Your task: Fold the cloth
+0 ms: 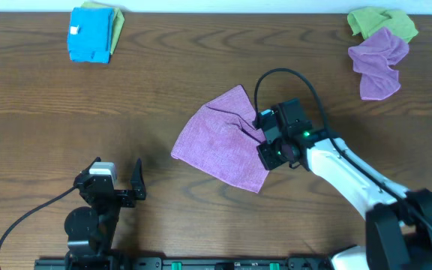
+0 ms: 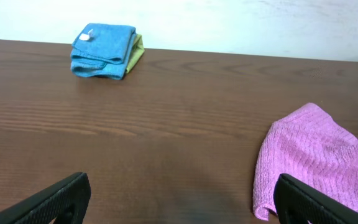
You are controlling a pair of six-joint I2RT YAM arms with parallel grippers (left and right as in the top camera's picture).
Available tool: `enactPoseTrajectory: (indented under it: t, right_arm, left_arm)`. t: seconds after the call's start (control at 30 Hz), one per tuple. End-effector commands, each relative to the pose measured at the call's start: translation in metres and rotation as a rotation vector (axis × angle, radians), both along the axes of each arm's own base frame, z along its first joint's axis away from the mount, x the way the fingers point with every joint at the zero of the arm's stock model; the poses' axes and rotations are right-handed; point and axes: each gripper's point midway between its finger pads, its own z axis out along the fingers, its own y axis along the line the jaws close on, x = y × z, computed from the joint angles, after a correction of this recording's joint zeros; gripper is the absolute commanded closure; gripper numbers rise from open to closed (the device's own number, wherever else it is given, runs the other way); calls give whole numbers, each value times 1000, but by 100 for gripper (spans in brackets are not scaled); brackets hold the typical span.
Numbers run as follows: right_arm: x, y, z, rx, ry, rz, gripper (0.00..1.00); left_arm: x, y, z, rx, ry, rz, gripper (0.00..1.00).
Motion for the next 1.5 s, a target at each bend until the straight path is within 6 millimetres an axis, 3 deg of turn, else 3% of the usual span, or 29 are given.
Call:
enactPoseTrajectory:
  t: [0.0, 0.47, 1.1, 1.3, 1.37, 1.47]
  right_arm:
    - [-7, 6, -13, 40, 69, -5, 99]
    - [-27, 29, -37, 10, 133, 86, 99]
    - [-78, 137, -23, 114, 38, 394, 98]
    - [-66, 132, -9, 97, 39, 362, 99]
    - [-58, 126, 5, 93, 42, 335, 84]
    - [-45, 118, 23, 99, 32, 294, 80]
  left_arm:
    - [0, -2, -13, -4, 30, -8, 5]
    - [0, -2, -13, -4, 30, -8, 5]
    - [0, -2, -13, -4, 30, -8, 5]
    - [0, -2, -13, -4, 30, -8, 5]
    - [0, -2, -13, -5, 30, -8, 5]
    - [0, -2, -13, -4, 30, -8, 5]
